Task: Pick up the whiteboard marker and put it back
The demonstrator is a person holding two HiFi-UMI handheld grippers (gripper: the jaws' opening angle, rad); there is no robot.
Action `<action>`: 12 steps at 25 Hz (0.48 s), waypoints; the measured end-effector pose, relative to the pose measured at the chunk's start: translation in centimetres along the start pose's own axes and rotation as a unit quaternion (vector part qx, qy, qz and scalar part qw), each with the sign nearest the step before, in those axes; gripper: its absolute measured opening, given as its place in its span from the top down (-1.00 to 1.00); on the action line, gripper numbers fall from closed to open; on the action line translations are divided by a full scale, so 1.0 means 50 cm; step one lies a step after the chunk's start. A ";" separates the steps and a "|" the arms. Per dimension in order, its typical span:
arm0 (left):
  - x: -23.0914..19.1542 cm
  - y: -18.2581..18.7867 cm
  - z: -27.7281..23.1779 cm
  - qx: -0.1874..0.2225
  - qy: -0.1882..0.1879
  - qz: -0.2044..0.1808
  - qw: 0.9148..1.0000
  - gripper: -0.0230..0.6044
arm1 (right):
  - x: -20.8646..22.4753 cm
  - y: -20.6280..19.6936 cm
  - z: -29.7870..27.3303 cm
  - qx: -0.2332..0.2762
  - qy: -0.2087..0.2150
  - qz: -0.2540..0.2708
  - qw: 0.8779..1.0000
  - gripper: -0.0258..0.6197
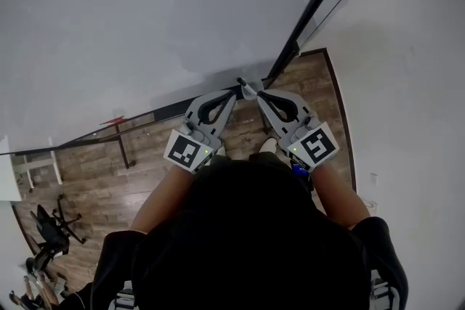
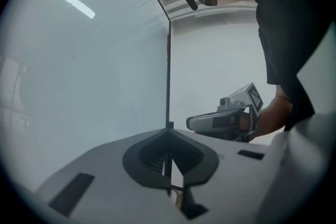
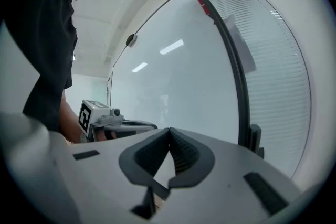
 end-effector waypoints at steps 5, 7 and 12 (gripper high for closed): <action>0.015 0.029 0.004 0.021 -0.011 0.000 1.000 0.92 | -0.010 0.021 0.007 0.017 0.001 0.004 1.000 0.92; 0.017 0.039 0.007 0.022 -0.013 0.001 1.000 0.92 | -0.014 0.026 0.009 0.025 0.000 0.003 1.000 0.92; 0.020 0.058 0.010 0.030 -0.024 -0.004 0.999 0.92 | -0.017 0.052 0.016 0.039 -0.007 0.008 0.999 0.92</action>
Point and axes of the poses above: the fingertips, and each gripper's own axes: z backward along the fingers, x to its right, y out of its top, the point moved 10 cm from there along z, backward along the fingers, and after that the axes turned 4 degrees about y, right-handed, at the moved point
